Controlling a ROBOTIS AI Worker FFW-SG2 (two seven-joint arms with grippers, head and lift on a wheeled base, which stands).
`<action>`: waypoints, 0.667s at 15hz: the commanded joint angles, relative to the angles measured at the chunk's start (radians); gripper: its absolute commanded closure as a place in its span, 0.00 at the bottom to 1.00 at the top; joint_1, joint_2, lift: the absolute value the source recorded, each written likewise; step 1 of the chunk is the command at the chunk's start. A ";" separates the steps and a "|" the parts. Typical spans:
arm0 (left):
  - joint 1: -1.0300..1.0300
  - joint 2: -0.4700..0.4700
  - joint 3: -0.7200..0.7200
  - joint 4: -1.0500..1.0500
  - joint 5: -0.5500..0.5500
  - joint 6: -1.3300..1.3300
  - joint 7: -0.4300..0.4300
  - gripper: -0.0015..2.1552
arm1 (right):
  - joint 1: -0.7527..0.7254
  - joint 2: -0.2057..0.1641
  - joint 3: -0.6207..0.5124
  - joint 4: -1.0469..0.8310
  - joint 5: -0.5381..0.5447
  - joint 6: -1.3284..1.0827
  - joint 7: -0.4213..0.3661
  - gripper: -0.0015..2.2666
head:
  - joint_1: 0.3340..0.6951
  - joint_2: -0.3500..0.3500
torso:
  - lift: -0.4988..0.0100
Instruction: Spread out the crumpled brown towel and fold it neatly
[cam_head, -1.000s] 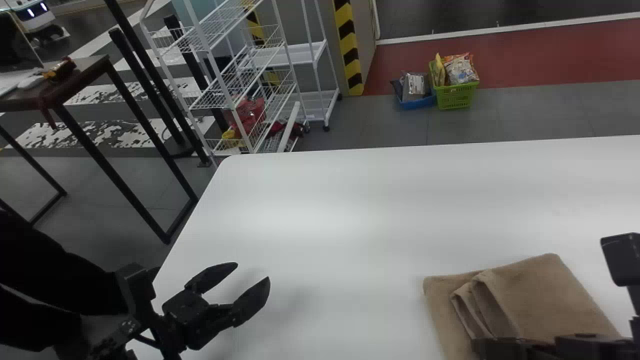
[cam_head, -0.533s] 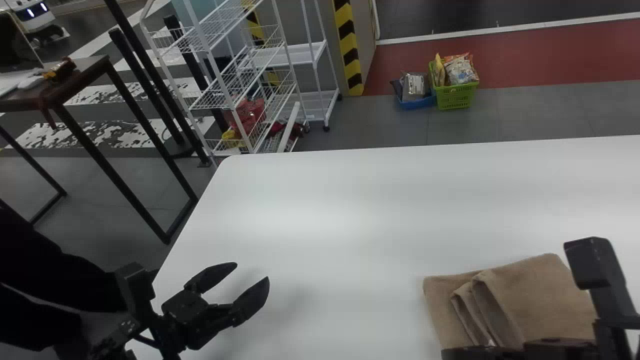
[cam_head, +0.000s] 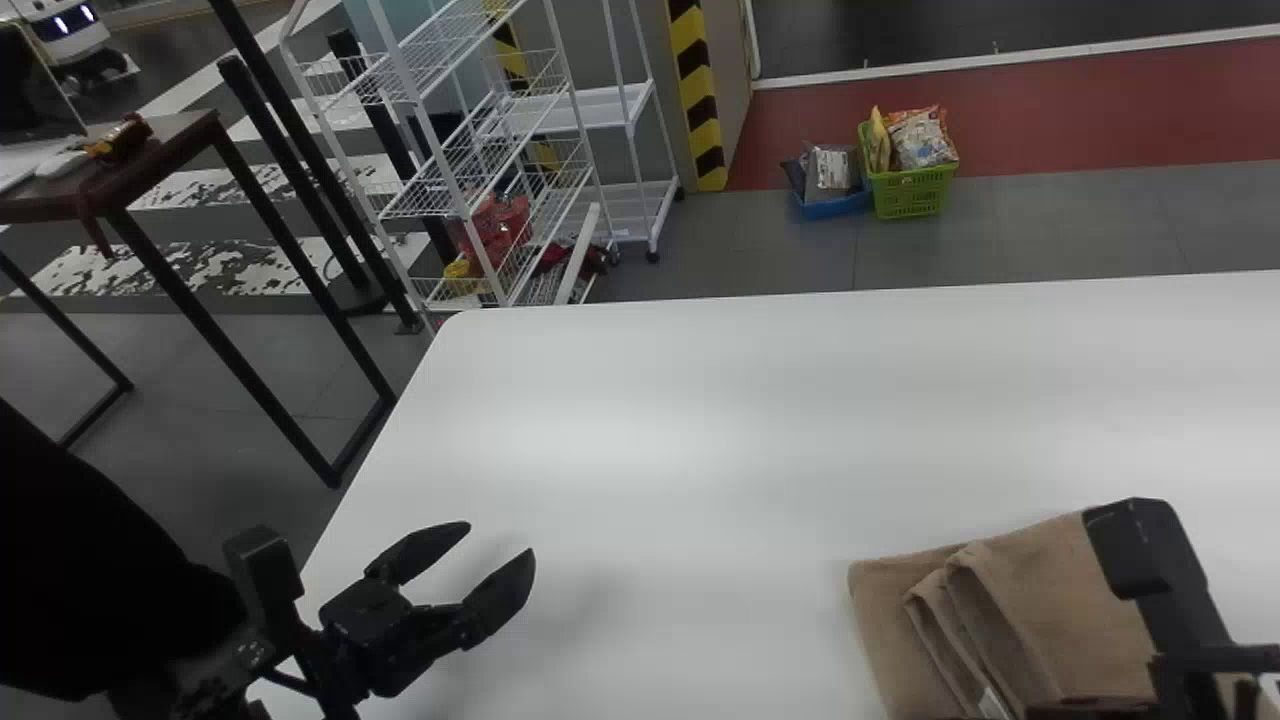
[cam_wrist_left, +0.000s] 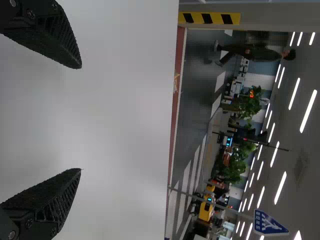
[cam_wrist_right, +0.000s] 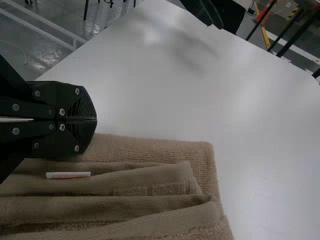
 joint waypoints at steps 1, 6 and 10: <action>0.000 -0.003 0.003 -0.002 0.014 0.000 0.006 0.03 | 0.024 0.001 -0.025 -0.016 0.006 0.002 0.002 0.99 | 1.00 1.00 | 0.73; 0.000 -0.003 0.000 -0.008 0.019 0.000 0.011 0.03 | 0.090 0.001 -0.095 -0.095 0.017 0.002 0.025 0.99 | 1.00 1.00 | 0.73; 0.000 -0.003 -0.007 -0.011 0.016 0.000 0.012 0.03 | 0.149 -0.017 -0.161 -0.148 0.025 0.002 0.057 0.99 | 1.00 1.00 | 0.73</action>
